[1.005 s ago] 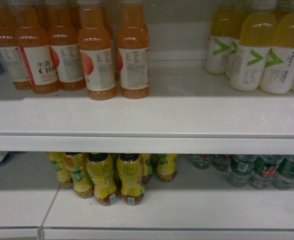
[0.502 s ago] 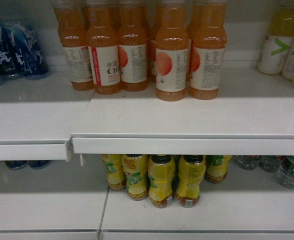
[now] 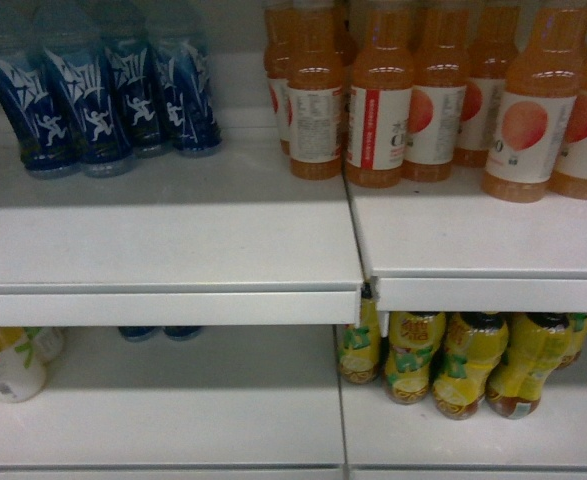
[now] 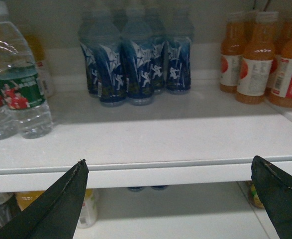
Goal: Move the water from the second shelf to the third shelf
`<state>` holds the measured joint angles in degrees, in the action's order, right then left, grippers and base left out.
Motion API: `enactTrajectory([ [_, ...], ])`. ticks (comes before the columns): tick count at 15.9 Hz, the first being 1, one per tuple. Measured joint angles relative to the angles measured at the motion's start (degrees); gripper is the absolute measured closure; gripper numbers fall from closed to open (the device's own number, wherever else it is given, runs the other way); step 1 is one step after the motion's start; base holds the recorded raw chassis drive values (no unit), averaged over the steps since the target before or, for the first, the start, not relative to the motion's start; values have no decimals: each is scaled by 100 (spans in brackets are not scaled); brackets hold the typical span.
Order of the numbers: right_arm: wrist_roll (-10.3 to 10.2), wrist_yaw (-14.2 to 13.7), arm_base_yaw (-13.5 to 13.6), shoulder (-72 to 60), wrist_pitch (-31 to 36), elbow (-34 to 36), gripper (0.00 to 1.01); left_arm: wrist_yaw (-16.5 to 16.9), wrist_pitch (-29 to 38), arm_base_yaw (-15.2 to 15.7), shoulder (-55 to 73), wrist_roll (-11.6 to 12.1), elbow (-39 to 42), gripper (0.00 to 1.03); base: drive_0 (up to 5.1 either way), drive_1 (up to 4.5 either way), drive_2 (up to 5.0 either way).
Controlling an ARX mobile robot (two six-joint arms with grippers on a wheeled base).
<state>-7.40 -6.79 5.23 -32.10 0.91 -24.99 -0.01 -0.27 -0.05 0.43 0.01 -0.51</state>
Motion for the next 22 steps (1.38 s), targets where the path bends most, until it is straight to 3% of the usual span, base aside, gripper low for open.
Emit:
enactTrajectory([
  [22, 17, -20, -4, 33, 22, 2, 58, 0, 4, 0, 0, -2, 0, 5, -504, 241, 241],
])
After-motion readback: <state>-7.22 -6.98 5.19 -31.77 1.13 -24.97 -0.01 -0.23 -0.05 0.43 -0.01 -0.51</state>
